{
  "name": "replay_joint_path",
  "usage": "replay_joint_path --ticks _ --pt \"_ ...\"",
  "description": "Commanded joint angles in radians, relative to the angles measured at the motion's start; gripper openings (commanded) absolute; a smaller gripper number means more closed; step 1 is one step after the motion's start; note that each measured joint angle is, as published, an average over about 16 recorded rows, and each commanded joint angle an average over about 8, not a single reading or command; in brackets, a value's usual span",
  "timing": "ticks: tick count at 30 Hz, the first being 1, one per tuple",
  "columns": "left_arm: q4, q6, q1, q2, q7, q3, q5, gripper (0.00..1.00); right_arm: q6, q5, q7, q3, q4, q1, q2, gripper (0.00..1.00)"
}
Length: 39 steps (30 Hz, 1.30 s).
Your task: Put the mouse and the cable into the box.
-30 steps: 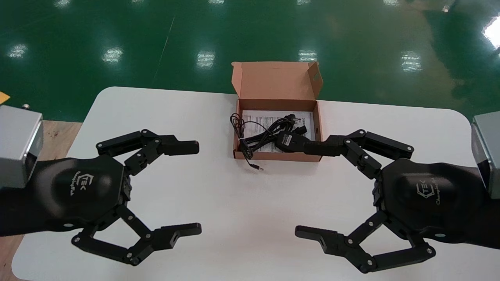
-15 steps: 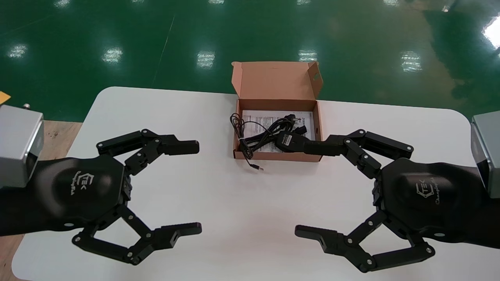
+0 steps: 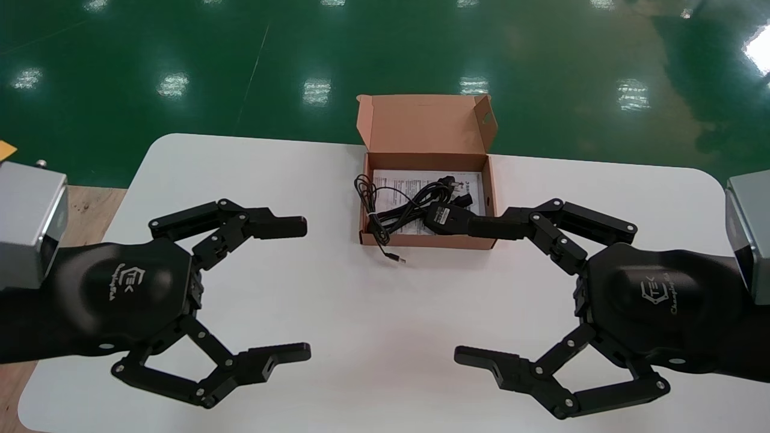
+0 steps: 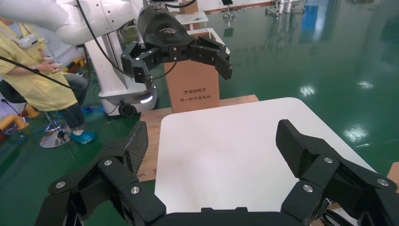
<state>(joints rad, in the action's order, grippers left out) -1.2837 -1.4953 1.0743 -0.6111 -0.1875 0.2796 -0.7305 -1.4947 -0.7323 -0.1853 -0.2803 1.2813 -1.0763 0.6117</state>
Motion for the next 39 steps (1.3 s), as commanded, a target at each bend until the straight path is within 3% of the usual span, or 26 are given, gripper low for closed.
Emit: replay_joint_path --ticks 1,39 --pt "0.000 0.000 0.000 0.000 0.000 0.000 0.000 1.00 0.000 0.000 0.000 0.000 0.000 0.000 0.000 1.00" --pt "0.000 0.000 0.000 0.000 0.000 0.000 0.000 1.00 0.000 0.000 0.000 0.000 0.000 0.000 0.000 1.00"
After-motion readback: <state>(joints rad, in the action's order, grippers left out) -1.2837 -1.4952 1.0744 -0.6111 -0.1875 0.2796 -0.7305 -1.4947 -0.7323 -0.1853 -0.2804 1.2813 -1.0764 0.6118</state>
